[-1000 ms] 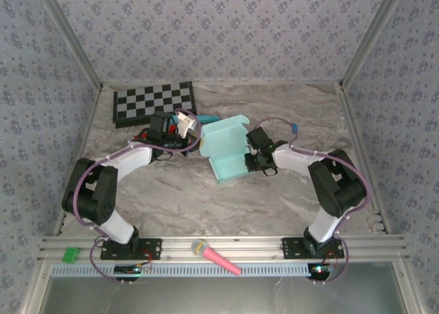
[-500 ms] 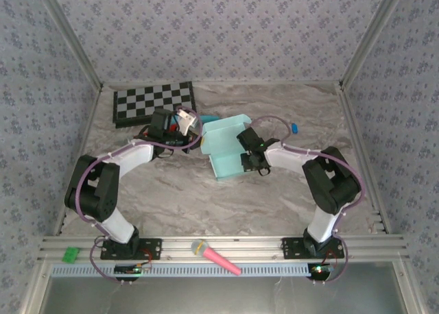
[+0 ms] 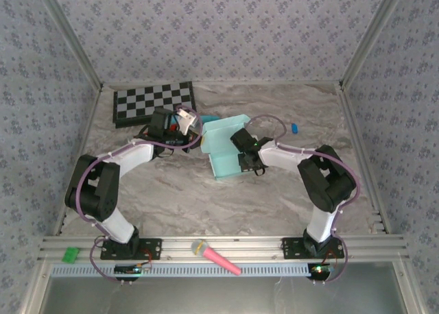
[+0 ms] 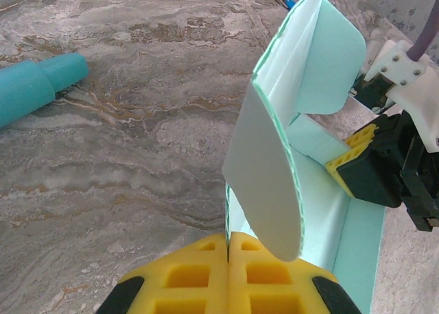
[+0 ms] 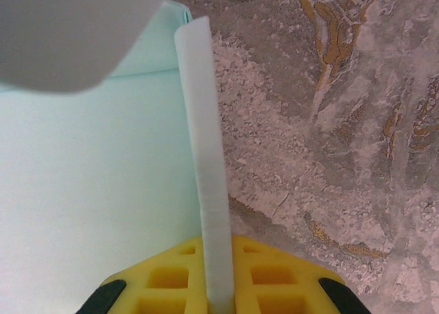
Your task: Fold the paper box
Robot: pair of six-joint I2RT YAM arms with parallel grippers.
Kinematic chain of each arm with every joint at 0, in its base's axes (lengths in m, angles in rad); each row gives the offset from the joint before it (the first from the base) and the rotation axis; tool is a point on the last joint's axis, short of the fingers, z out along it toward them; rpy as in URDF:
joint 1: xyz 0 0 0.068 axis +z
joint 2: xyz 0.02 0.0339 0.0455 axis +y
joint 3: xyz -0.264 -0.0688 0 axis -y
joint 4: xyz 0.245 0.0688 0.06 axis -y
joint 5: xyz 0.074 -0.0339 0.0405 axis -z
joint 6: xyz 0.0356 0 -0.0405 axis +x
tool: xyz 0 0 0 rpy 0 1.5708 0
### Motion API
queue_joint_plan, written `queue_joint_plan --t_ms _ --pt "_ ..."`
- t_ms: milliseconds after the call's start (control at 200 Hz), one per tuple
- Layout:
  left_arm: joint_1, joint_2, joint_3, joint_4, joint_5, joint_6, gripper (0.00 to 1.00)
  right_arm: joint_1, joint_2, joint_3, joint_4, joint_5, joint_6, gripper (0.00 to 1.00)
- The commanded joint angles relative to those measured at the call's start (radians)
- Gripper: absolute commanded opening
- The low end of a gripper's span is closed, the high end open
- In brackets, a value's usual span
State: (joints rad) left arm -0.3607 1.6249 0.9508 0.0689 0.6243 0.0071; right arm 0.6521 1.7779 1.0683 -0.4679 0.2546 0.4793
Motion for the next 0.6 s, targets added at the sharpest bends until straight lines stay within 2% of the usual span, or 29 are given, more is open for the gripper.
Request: queue_joint_plan --t_ms 0,380,595 --pt "0.008 -0.001 0.017 -0.024 0.031 0.016 0.0 -0.018 -0.014 -0.015 -0.05 -0.001 0.021 0.15" --pt "-0.006 -0.036 0.01 -0.061 0.064 0.103 0.0 -0.021 -0.047 0.005 -0.01 -0.041 0.049 0.29" --pt "-0.014 -0.051 0.003 -0.076 0.074 0.14 0.0 -0.025 -0.06 0.008 0.005 -0.041 0.055 0.41"
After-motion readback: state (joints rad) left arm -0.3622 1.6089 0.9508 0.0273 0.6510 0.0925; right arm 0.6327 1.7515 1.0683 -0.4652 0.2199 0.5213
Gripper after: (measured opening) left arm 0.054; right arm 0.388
